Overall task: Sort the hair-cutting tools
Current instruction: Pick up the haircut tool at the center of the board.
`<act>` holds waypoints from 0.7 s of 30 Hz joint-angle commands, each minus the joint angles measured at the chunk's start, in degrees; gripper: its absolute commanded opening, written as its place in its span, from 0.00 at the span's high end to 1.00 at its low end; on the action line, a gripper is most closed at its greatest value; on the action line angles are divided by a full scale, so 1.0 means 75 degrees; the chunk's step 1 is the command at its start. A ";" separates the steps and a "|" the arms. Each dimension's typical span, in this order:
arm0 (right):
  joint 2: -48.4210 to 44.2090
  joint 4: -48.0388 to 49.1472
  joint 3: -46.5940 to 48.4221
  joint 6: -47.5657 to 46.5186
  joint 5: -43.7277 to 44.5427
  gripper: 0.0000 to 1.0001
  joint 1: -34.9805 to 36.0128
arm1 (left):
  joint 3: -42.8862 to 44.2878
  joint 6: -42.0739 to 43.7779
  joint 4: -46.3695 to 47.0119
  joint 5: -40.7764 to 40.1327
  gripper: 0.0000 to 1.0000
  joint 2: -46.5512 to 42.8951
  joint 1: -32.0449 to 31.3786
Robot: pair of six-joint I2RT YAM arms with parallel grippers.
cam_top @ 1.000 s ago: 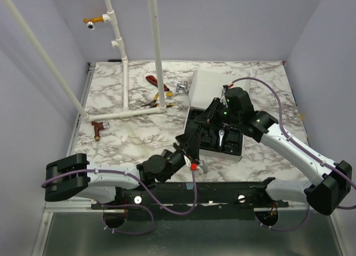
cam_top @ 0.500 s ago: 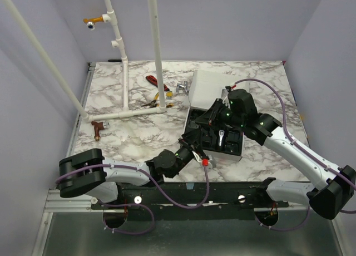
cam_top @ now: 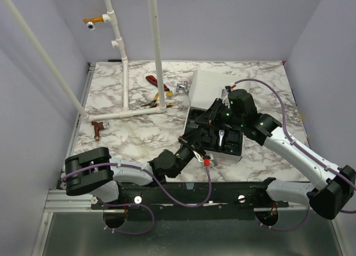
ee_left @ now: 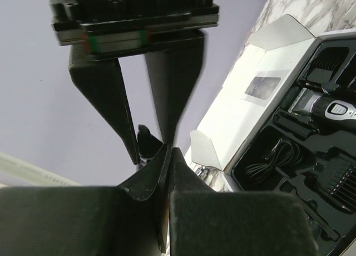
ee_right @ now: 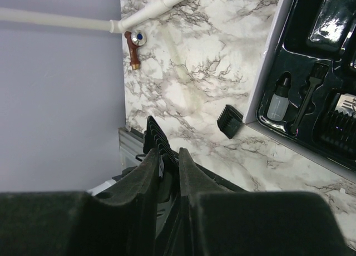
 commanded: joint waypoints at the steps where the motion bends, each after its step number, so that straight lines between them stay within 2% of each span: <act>1: -0.0156 0.0026 -0.0016 -0.0208 -0.0234 0.55 0.0018 | -0.0064 -0.0047 0.0575 -0.0236 1.00 -0.0185 -0.0030; 3: -0.0196 0.0003 0.0017 -0.0250 -0.0202 0.39 0.0019 | -0.0112 -0.0200 0.0626 -0.0267 1.00 -0.0312 -0.0043; 4: -0.0212 -0.0036 0.0039 -0.0260 -0.0162 0.34 0.0016 | -0.0143 -0.0300 0.0623 -0.0289 1.00 -0.0387 -0.0057; 8: -0.0242 -0.0125 0.0142 -0.0307 -0.0042 0.27 0.0012 | -0.0338 -0.0866 0.0557 -0.0395 1.00 -0.0753 -0.0078; 12: -0.0357 -0.0333 0.0447 -0.0543 0.0432 0.23 0.0008 | -0.0536 -0.1757 0.0062 -0.0421 1.00 -0.1284 -0.0076; 16: -0.0554 -0.0587 0.0651 -0.0895 0.1089 0.23 -0.0002 | -0.0751 -0.2676 -0.0376 -0.0568 1.00 -0.1875 -0.0070; 21: -0.1029 -0.0385 0.0038 -0.1190 0.1841 0.24 -0.0011 | -0.0813 -0.4683 -0.1983 -0.0543 1.00 -0.2800 -0.0009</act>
